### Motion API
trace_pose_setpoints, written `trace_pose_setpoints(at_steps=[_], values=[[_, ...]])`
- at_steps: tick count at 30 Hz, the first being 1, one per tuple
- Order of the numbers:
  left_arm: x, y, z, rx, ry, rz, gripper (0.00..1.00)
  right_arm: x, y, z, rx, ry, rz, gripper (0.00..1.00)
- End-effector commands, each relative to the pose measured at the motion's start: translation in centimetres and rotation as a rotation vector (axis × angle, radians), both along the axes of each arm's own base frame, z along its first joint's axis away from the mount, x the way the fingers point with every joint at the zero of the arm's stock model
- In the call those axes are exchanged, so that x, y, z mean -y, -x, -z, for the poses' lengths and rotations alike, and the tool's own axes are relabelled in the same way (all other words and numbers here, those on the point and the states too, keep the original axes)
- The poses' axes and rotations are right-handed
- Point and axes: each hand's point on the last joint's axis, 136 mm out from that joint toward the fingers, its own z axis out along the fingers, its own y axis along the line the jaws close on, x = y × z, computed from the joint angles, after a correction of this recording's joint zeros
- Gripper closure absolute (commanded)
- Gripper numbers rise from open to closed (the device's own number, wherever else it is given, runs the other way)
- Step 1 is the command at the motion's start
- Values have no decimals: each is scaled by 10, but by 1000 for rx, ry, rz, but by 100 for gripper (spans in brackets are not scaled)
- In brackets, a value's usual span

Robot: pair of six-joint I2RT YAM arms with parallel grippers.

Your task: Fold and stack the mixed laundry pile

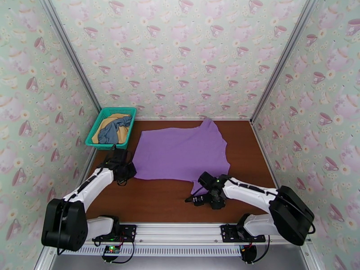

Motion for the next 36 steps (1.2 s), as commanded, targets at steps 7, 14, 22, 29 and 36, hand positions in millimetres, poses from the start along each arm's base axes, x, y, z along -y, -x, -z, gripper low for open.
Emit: trace_pose_setpoints(at_steps=[7,14,22,29,36], values=[[-1,4,-11,27,9,-6,100,11,-53,11,211,41,68,100],[-4,16,-19,18,1,-9,100,18,-58,-58,366,-30,90,100],[-1,45,-4,-28,40,-45,100,50,-19,-118,424,-81,101,100],[-2,76,-9,-35,39,-81,100,53,-13,-137,489,-148,98,100],[0,56,-27,-11,21,-77,100,31,-78,-170,704,-153,133,100]])
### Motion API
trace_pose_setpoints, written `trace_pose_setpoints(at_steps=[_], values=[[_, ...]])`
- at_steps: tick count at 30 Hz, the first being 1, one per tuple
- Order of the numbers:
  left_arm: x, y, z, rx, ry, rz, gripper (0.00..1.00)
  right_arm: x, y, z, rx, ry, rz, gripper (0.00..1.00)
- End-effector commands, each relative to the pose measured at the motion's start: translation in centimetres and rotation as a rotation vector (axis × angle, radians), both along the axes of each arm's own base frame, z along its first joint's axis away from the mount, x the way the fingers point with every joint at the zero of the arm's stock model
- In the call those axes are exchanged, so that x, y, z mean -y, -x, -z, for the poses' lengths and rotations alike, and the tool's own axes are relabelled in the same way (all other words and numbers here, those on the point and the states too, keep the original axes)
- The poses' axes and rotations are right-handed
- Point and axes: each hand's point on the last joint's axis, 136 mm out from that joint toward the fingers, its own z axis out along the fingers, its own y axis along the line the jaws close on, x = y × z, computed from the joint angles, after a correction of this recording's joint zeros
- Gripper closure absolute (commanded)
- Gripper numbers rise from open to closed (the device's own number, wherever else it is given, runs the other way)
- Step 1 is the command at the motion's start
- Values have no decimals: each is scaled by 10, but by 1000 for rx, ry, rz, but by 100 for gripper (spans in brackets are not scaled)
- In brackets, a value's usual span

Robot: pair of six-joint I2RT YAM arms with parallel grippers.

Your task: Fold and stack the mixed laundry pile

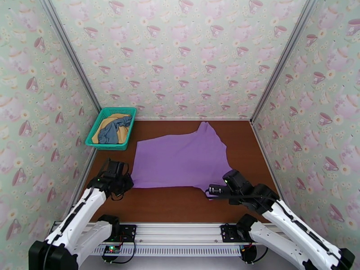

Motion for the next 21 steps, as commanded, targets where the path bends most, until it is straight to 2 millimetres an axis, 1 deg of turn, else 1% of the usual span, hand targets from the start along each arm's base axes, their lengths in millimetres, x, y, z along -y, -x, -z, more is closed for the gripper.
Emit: trace_pose_setpoints(at_steps=[1,4,7,9,11,16,18,19,21], values=[[-2,-21,-16,23,-27,-14,100,-16,-51,-35,176,-26,44,100],[1,-44,-20,32,-32,-4,100,-21,-86,-40,205,-14,82,100],[0,-65,-21,29,-54,2,100,-23,-120,-45,240,-19,102,100],[-2,-79,-19,23,-71,2,100,-25,-136,-44,238,-27,102,100],[-5,-92,-15,12,-88,2,100,-26,-153,-38,233,-32,105,100],[-10,-117,8,-41,-113,2,100,-27,-191,-23,226,-32,124,100],[-12,-123,20,-71,-127,4,100,-29,-203,-14,208,-28,123,100],[-13,-131,21,-69,-132,6,100,-29,-208,-9,198,-24,123,100],[-13,-137,31,-86,-139,12,100,-30,-215,1,177,-14,122,100]])
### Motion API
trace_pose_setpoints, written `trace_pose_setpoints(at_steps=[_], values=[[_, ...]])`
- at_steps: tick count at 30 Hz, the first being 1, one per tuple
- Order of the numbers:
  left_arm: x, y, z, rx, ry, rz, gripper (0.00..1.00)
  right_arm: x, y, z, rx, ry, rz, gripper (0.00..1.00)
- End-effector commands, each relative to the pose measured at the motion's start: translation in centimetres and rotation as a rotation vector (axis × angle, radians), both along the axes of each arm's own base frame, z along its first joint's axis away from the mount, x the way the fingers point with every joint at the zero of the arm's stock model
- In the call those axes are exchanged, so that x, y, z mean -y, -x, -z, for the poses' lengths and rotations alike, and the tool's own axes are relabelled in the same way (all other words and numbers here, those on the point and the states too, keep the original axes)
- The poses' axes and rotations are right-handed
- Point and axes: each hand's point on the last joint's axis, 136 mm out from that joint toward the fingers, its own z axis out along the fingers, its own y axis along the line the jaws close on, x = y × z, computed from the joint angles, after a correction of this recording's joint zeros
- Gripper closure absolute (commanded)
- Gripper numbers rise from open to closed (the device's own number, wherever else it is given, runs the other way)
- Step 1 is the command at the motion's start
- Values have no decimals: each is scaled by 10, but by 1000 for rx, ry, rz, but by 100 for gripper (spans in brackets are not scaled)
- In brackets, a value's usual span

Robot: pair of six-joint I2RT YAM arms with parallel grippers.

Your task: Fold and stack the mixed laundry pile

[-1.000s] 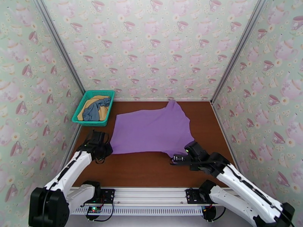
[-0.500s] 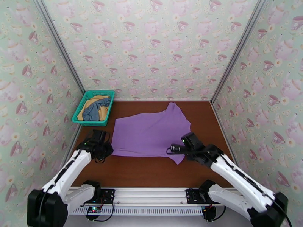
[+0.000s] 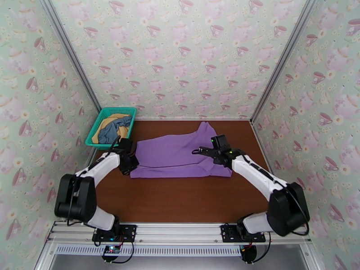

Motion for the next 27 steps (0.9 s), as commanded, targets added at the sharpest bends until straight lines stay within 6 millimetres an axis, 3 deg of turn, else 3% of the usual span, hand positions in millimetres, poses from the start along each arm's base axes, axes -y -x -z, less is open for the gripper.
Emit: trace_pose_setpoints(at_steps=[1,2,3,5,6,9,13,17,19,20,21,23,25,27], values=[[-6,-23,5,23,-36,15,100,-10,-24,0,25,-26,-27,100],[-5,-27,9,21,-35,23,100,-10,-27,5,19,-26,-21,100],[-5,-31,11,23,-32,24,90,-9,-32,10,16,-27,-9,100],[-2,-39,14,33,-21,32,57,-8,-41,17,20,-34,18,100],[-1,-42,13,37,-19,34,42,-7,-47,20,28,-43,41,95],[-2,-47,8,46,-27,34,21,-4,-65,23,65,-87,120,77],[-8,-46,-5,61,-59,28,18,-6,-81,24,114,-190,225,64],[-15,-37,-21,85,-90,15,16,-8,-86,19,138,-313,351,58],[-19,-29,-32,96,-112,9,20,-7,-83,13,143,-379,435,58],[-21,-26,-36,100,-117,8,26,-6,-81,10,136,-404,470,59],[-21,-22,-41,104,-120,8,40,-5,-75,6,119,-430,514,60],[-20,-14,-49,114,-122,14,76,0,-60,-2,93,-499,649,62],[-17,-5,-53,122,-120,21,100,1,-33,-3,20,-574,787,67],[-11,3,-54,127,-102,32,100,-4,2,7,-91,-658,909,73]])
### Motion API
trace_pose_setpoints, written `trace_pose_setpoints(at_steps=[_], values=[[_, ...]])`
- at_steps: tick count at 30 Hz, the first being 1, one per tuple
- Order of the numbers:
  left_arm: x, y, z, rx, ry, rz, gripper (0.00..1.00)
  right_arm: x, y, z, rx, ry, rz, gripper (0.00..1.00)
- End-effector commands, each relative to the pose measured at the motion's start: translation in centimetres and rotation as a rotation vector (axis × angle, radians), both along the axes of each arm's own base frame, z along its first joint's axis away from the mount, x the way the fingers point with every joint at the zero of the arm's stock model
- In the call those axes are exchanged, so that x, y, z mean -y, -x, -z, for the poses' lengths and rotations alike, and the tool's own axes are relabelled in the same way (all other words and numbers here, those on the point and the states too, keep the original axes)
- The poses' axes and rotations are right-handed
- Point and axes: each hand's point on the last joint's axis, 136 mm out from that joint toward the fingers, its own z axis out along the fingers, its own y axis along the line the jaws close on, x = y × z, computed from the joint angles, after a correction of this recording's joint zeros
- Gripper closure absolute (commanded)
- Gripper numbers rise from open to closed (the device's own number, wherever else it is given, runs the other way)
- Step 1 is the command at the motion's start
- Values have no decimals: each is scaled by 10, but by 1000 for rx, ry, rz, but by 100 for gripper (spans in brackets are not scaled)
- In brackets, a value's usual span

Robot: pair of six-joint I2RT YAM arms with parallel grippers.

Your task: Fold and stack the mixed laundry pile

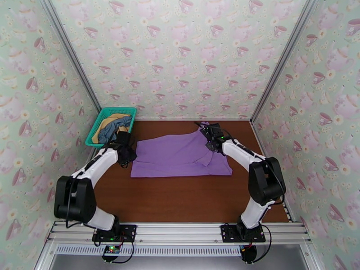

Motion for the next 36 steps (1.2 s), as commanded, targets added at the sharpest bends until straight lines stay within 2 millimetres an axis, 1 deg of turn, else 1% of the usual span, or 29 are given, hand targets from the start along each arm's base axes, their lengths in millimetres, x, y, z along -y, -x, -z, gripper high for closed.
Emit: trace_pose_setpoints(at_steps=[1,3,5,6,8,9,12,16,19,22,25,28,31,33,36], values=[[5,23,6,-41,-5,16,100,-3,72,8,-191,-259,254,74],[14,26,8,-42,11,36,100,-14,106,26,-295,-368,295,75],[23,24,10,-39,20,59,100,-17,125,41,-339,-409,319,74],[28,22,13,-43,24,70,100,-17,129,46,-342,-421,330,74],[38,18,20,-52,36,93,100,-17,129,55,-342,-425,344,74],[44,14,22,-49,40,107,100,-18,126,58,-346,-425,349,74],[55,3,31,-49,28,124,100,-19,116,68,-352,-413,365,75],[61,-8,47,-58,24,123,100,-20,103,83,-360,-392,389,76],[62,-13,59,-76,17,122,100,-27,94,91,-373,-404,388,76],[62,-17,67,-88,4,121,100,-35,81,92,-370,-424,383,77],[61,-19,74,-102,-10,124,100,-43,65,87,-364,-444,378,77],[61,-20,83,-124,-17,127,100,-49,52,83,-359,-448,373,77],[63,-18,95,-147,-12,130,100,-56,39,84,-363,-466,363,77],[64,-18,101,-161,-9,133,100,-66,29,84,-363,-495,347,77],[65,-17,107,-173,-9,137,100,-80,5,80,-336,-551,324,76]])
